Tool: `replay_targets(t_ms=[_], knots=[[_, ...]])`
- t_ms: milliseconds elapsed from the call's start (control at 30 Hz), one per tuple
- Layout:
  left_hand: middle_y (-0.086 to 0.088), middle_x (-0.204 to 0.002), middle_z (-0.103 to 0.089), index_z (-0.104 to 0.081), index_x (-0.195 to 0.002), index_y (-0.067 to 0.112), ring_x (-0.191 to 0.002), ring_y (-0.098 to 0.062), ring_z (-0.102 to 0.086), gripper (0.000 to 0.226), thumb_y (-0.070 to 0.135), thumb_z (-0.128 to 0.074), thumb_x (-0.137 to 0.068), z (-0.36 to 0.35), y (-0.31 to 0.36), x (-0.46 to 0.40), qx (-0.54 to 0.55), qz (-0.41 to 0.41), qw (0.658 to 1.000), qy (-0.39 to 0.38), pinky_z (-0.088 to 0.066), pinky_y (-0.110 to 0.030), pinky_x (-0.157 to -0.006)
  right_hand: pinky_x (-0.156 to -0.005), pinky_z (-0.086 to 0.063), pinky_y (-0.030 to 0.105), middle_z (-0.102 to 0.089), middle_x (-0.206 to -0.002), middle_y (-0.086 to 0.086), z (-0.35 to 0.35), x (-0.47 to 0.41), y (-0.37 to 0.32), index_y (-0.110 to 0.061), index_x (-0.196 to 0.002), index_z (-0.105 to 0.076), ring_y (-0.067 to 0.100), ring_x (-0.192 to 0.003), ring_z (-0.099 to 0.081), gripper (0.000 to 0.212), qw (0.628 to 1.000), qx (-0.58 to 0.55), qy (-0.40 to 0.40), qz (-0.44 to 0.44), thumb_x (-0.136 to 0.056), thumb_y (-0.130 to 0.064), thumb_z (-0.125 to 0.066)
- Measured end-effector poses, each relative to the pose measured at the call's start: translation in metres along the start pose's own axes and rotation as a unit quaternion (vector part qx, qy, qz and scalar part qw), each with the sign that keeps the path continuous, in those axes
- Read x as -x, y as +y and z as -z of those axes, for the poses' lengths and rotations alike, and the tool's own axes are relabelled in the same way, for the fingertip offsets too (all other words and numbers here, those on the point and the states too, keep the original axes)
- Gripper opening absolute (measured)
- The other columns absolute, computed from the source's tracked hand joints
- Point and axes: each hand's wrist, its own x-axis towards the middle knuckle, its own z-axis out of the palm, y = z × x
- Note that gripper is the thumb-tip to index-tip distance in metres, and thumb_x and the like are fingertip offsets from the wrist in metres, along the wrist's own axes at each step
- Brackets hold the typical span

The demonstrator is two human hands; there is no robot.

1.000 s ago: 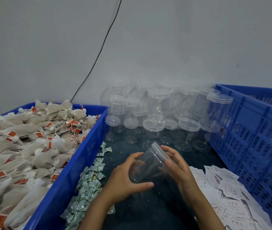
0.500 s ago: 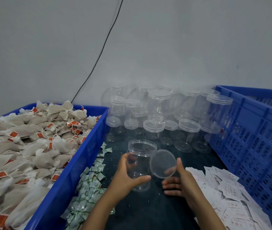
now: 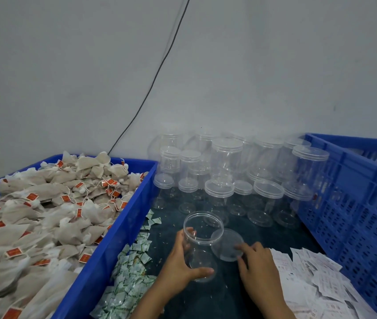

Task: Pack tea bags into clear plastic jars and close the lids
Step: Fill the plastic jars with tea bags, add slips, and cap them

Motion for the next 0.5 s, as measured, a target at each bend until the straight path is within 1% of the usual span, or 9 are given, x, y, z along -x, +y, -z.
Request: replay_targets(t_ms=[67,133,200,233,300,333,400,467,500], knots=[[0.031,-0.127,-0.042,-0.030,-0.127,0.050,-0.116,0.011,-0.044,0.094,0.023,-0.091,-0.060,0.001,-0.001,0.000,0.000,0.006,1.000,-0.001,-0.038,-0.006,-0.095,-0.077,-0.035,0.015,-0.040,-0.105,-0.008,-0.003,-0.001,0.000,-0.036,-0.118,-0.054,0.008,-0.101,-0.037,0.021,0.999,0.029,-0.034,-0.004,-0.097,-0.037,-0.051],[0.028,-0.130,-0.042,-0.031,-0.126,0.050,-0.123,0.003,-0.044,0.093,0.022,-0.091,-0.060,0.001,0.000,-0.001,0.002,0.014,1.000,-0.001,-0.038,-0.014,-0.101,-0.082,-0.036,0.015,-0.039,-0.106,-0.008,-0.005,0.000,0.001,-0.034,-0.113,-0.053,0.008,-0.101,-0.035,0.020,0.999,0.021,-0.045,-0.006,-0.094,-0.041,-0.054],[0.027,-0.131,-0.043,-0.033,-0.125,0.049,-0.124,0.001,-0.044,0.092,0.021,-0.091,-0.060,0.001,0.001,0.000,0.005,0.014,1.000,-0.003,-0.040,-0.011,-0.096,-0.080,-0.033,0.016,-0.037,-0.104,-0.008,-0.003,0.000,0.001,-0.034,-0.106,-0.051,0.007,-0.097,-0.034,0.020,0.999,0.023,-0.048,-0.001,-0.091,-0.046,-0.057],[0.026,-0.133,-0.043,-0.033,-0.125,0.048,-0.125,0.001,-0.043,0.092,0.021,-0.091,-0.059,0.001,0.002,0.000,0.007,0.015,1.000,-0.002,-0.040,-0.012,-0.096,-0.079,-0.032,0.016,-0.036,-0.103,-0.008,-0.003,0.000,0.002,-0.035,-0.102,-0.050,0.008,-0.096,-0.033,0.020,0.998,0.027,-0.048,0.003,-0.090,-0.049,-0.058],[0.021,-0.138,-0.042,-0.032,-0.129,0.045,-0.129,-0.002,-0.041,0.094,0.020,-0.091,-0.059,-0.001,0.003,0.001,0.011,0.022,1.000,0.007,-0.036,-0.017,-0.103,-0.080,-0.034,0.018,-0.035,-0.103,-0.008,-0.003,0.001,0.002,-0.035,-0.098,-0.049,0.009,-0.096,-0.033,0.024,0.998,0.047,-0.049,0.014,-0.087,-0.055,-0.057],[0.021,-0.139,-0.041,-0.032,-0.130,0.043,-0.130,-0.003,-0.039,0.096,0.020,-0.091,-0.059,-0.001,0.005,0.002,0.014,0.026,1.000,0.008,-0.035,-0.017,-0.103,-0.081,-0.035,0.019,-0.034,-0.103,-0.007,-0.002,0.002,0.001,-0.035,-0.097,-0.049,0.009,-0.096,-0.033,0.025,0.997,0.057,-0.049,0.017,-0.087,-0.056,-0.057],[0.020,-0.138,-0.041,-0.030,-0.133,0.039,-0.130,-0.004,-0.039,0.096,0.018,-0.090,-0.061,-0.002,0.009,0.004,0.016,0.045,0.999,0.000,-0.036,-0.017,-0.104,-0.081,-0.036,0.020,-0.033,-0.104,-0.007,0.002,0.002,0.000,-0.036,-0.099,-0.050,0.009,-0.096,-0.032,0.025,0.996,0.073,-0.056,0.017,-0.087,-0.057,-0.056],[0.011,-0.143,-0.044,-0.029,-0.135,0.030,-0.131,-0.009,-0.042,0.094,0.016,-0.089,-0.064,-0.001,0.014,0.004,0.000,0.071,0.997,-0.016,-0.037,-0.026,-0.110,-0.083,-0.037,0.022,-0.033,-0.105,-0.006,0.005,0.001,-0.002,-0.036,-0.106,-0.051,0.011,-0.098,-0.033,0.024,0.994,0.072,-0.076,0.008,-0.089,-0.052,-0.057],[0.007,-0.144,-0.044,-0.028,-0.135,0.026,-0.130,-0.010,-0.044,0.093,0.015,-0.088,-0.066,0.001,0.018,0.004,-0.016,0.081,0.996,-0.025,-0.036,-0.029,-0.111,-0.085,-0.039,0.024,-0.034,-0.106,-0.004,0.008,0.000,-0.005,-0.035,-0.108,-0.052,0.013,-0.101,-0.035,0.022,0.995,0.061,-0.082,-0.001,-0.090,-0.045,-0.058]])
